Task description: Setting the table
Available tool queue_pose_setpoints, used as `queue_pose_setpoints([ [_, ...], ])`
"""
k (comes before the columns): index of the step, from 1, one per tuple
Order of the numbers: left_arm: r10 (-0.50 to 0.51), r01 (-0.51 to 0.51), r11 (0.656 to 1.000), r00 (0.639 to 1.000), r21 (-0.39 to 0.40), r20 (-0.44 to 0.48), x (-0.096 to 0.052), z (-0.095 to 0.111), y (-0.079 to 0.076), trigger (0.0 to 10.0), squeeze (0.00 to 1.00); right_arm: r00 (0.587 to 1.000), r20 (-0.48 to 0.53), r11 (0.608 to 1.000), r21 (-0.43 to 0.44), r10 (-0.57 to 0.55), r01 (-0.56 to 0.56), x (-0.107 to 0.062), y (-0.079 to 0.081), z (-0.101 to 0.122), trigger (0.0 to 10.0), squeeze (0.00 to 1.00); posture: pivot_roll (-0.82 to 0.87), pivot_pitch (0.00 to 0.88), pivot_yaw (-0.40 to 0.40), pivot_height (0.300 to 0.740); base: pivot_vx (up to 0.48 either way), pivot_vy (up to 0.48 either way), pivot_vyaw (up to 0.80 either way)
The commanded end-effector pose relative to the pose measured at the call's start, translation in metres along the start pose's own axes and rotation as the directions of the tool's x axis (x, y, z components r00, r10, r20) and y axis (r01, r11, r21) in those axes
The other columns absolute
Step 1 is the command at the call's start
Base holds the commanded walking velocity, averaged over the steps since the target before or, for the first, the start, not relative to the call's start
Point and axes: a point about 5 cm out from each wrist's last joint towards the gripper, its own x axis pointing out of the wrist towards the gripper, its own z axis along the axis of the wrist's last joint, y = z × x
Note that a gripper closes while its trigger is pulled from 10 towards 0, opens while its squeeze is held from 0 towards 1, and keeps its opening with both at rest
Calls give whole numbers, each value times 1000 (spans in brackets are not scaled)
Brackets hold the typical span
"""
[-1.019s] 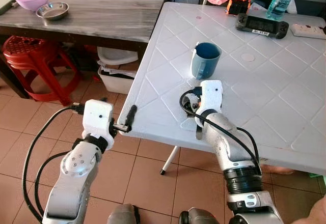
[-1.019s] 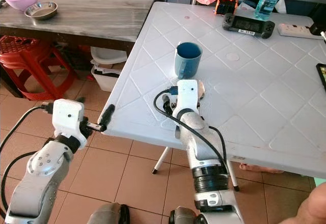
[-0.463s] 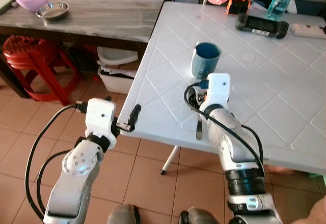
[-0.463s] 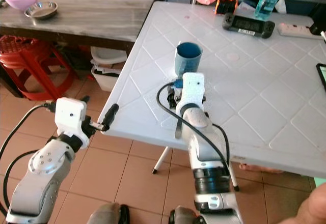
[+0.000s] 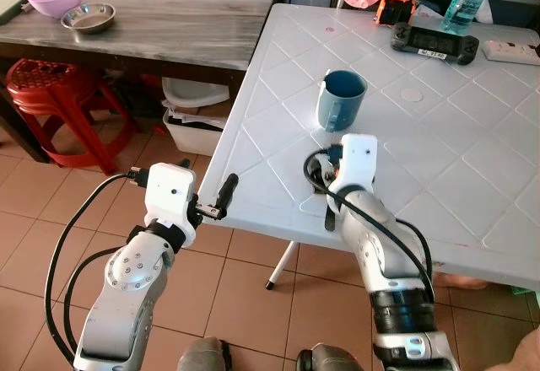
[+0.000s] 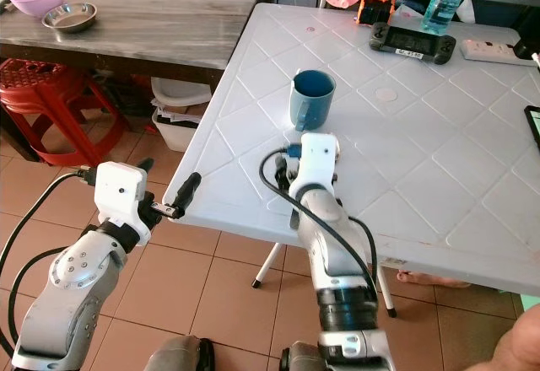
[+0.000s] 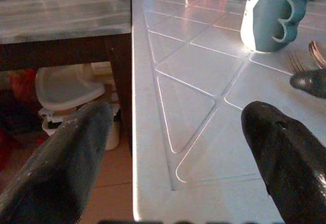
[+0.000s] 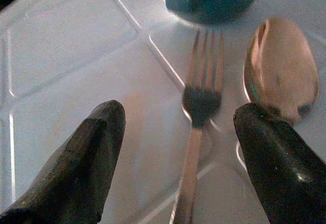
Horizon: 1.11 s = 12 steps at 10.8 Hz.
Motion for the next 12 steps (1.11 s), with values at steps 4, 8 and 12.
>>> queue_pose_setpoints([
  [4, -174, 174, 985, 984, -16, -28, -2, -6, -11, 10000, 0, 996, -88, 999, 27, 21, -19, 4, -3, -16, 78, 0, 100, 57, -5, 740, 0, 0, 0],
  [8, -341, 345, 936, 938, 65, -59, -2, -9, -11, 10000, 0, 978, -206, 995, -96, -8, -12, 9, -21, -40, 0, 0, 91, 31, -8, 740, 0, 0, 0],
  [12, -340, 342, 938, 939, 57, -50, 1, -12, -13, 10000, 0, 964, -263, 994, -107, -37, 9, 8, -38, -54, 0, 0, 81, 3, -18, 740, 0, 0, 0],
])
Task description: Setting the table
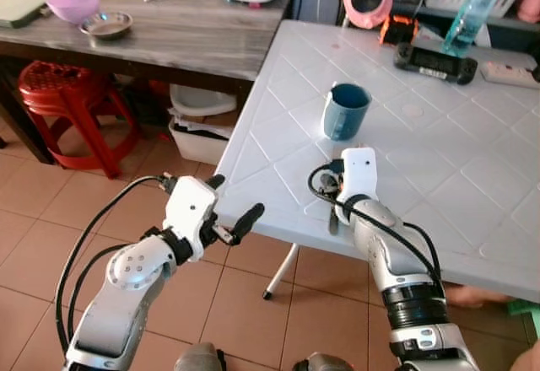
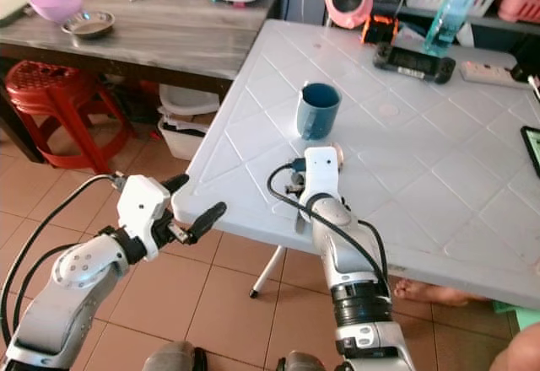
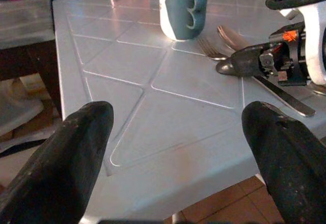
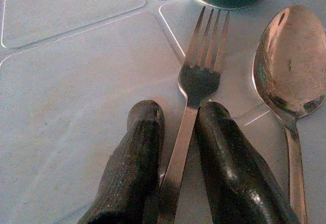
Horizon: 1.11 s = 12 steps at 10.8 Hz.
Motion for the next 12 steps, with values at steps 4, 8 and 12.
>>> queue_pose_setpoints([
  [4, 11, -12, 1000, 1000, 27, 17, 5, 2, 2, 10000, 0, 989, -131, 997, 22, -68, 72, 0, -19, -32, 0, 0, 72, 0, -20, 740, 0, 0, 0],
  [8, -12, 8, 996, 999, 91, 37, 7, 3, -3, 10000, 0, 995, -83, 983, 172, -56, 70, -7, -10, -23, 0, 0, 66, 0, -12, 740, 0, 0, 0],
  [12, 78, -78, 997, 997, 18, 6, 15, -9, 4, 10000, 0, 998, -18, 986, 159, 61, -58, -11, 5, -19, 10000, 0, 39, 0, -23, 740, 0, 120, 0],
])
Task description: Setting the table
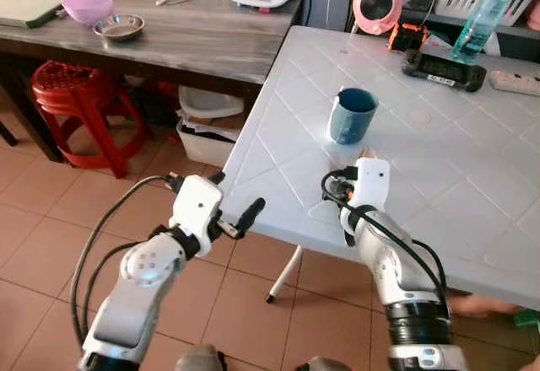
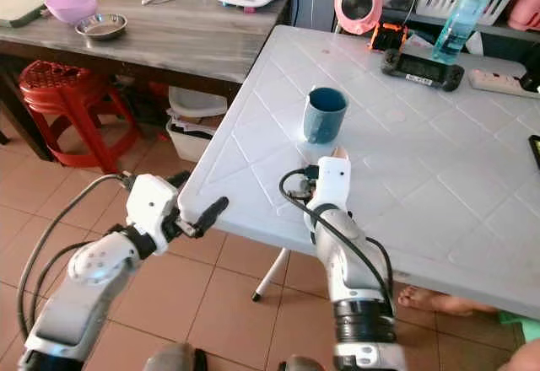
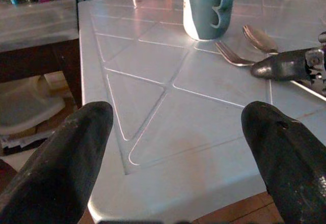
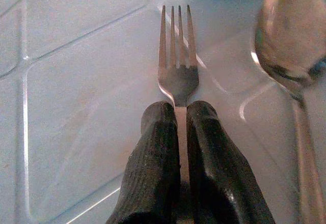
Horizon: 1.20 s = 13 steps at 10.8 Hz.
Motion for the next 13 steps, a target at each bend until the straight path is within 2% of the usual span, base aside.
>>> queue_pose_setpoints([
  [1, 16, -16, 1000, 1000, 13, 3, 1, 0, 4, 10000, 0, 999, -26, 1000, 1, 21, -21, 1, 4, -8, 10000, 0, 36, 0, -24, 740, 0, 480, 0],
  [2, 42, -42, 999, 999, 19, 10, 5, 1, 5, 10000, 0, 1000, -7, 999, 35, 21, -21, 0, 2, -4, 10000, 0, 31, 0, -24, 740, 0, 480, 0],
  [5, 63, -63, 998, 998, 17, 0, 6, -6, 0, 10000, 0, 998, 2, 996, 57, 68, -68, -4, 5, -6, 10000, 0, 21, 0, -18, 740, 0, 480, 0],
  [6, 106, -106, 994, 994, -4, 0, 8, -7, 5, 10000, 0, 997, 29, 996, 35, 78, -79, -3, 11, -1, 10000, 0, 21, 0, -15, 740, 0, 480, 0],
  [7, 167, -167, 986, 986, 7, -10, 10, -9, 12, 10000, 0, 992, 125, 998, -68, 12, -3, -3, 8, 9, 10000, 0, 22, 0, -18, 740, 0, 476, 0],
  [8, 218, -218, 976, 976, 14, -1, 11, -9, 17, 10000, 0, 987, 160, 994, -97, -25, 41, -4, 4, 14, 10000, 0, 21, 0, -18, 740, 0, 476, 0],
  [9, 332, -332, 943, 943, -30, 12, 12, -6, 30, 10000, 0, 980, 198, 998, -66, 34, -21, -7, 2, 17, 10000, 0, 19, 0, -16, 740, 0, 476, 0],
  [10, 375, -373, 924, 927, -78, 2, 12, -5, 36, 10000, 0, 971, 238, 996, -88, 36, -15, -9, -2, 21, 10000, 0, 14, 0, -13, 740, 0, 476, 0],
  [11, 389, -388, 921, 921, -31, 28, 12, -2, 37, 10000, 0, 963, 265, 998, -53, 57, -44, -11, -1, 22, 10000, 0, 11, 0, -14, 740, 0, 461, 0],
  [12, 401, -400, 916, 915, -28, 35, 13, -1, 38, 10000, 0, 958, 282, 998, -13, 57, -56, -12, -1, 25, 10000, 0, 11, 0, -15, 740, 0, 428, 0],
  [13, 413, -411, 910, 909, -48, 43, 15, 0, 39, 10000, 0, 935, 349, 994, -107, 65, -30, -11, 2, 32, 10000, 0, 9, 0, -16, 740, 0, 424, 0],
])
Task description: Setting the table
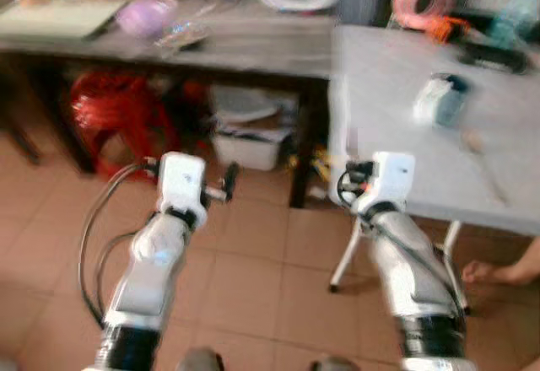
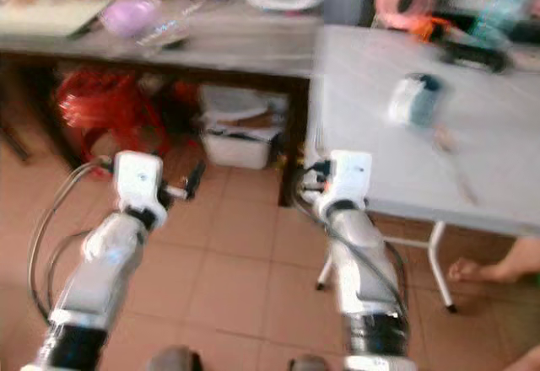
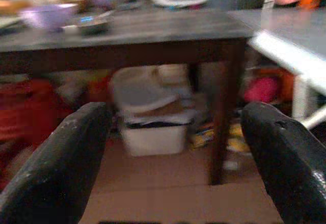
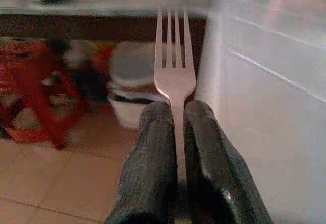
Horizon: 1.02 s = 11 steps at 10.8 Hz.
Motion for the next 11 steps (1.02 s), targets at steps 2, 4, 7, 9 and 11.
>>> queue_pose_setpoints([
  [2, 38, -38, 999, 999, -4, 28, 5, 4, 0, 10000, 0, 999, 49, 1000, 24, -12, 10, -1, -8, 11, 10000, 0, 8, 0, -16, 740, 126, 414, 0],
  [4, 41, -41, 999, 998, -8, 48, 8, 8, -4, 10000, 0, 993, 115, 1000, 7, -19, 19, -1, -14, 20, 10000, 0, 4, 0, -16, 740, 287, 384, 0],
  [7, 28, -28, 1000, 998, 3, 53, 7, 8, -7, 10000, 0, 995, 83, 995, -77, -56, 62, -4, -15, 13, 10000, 0, 10, 0, -11, 740, 454, 0, 0],
  [9, 26, -26, 1000, 998, -3, 53, 7, 8, -6, 10000, 0, 993, 94, 992, -88, -77, 85, -9, -18, 12, 10000, 0, 10, 0, -5, 740, 480, 0, 0],
  [11, 28, -27, 1000, 998, -4, 49, 5, 7, -5, 10000, 0, 991, 102, 991, -91, -91, 100, -10, -20, 13, 10000, 0, 13, 0, -4, 740, 480, 0, 0],
])
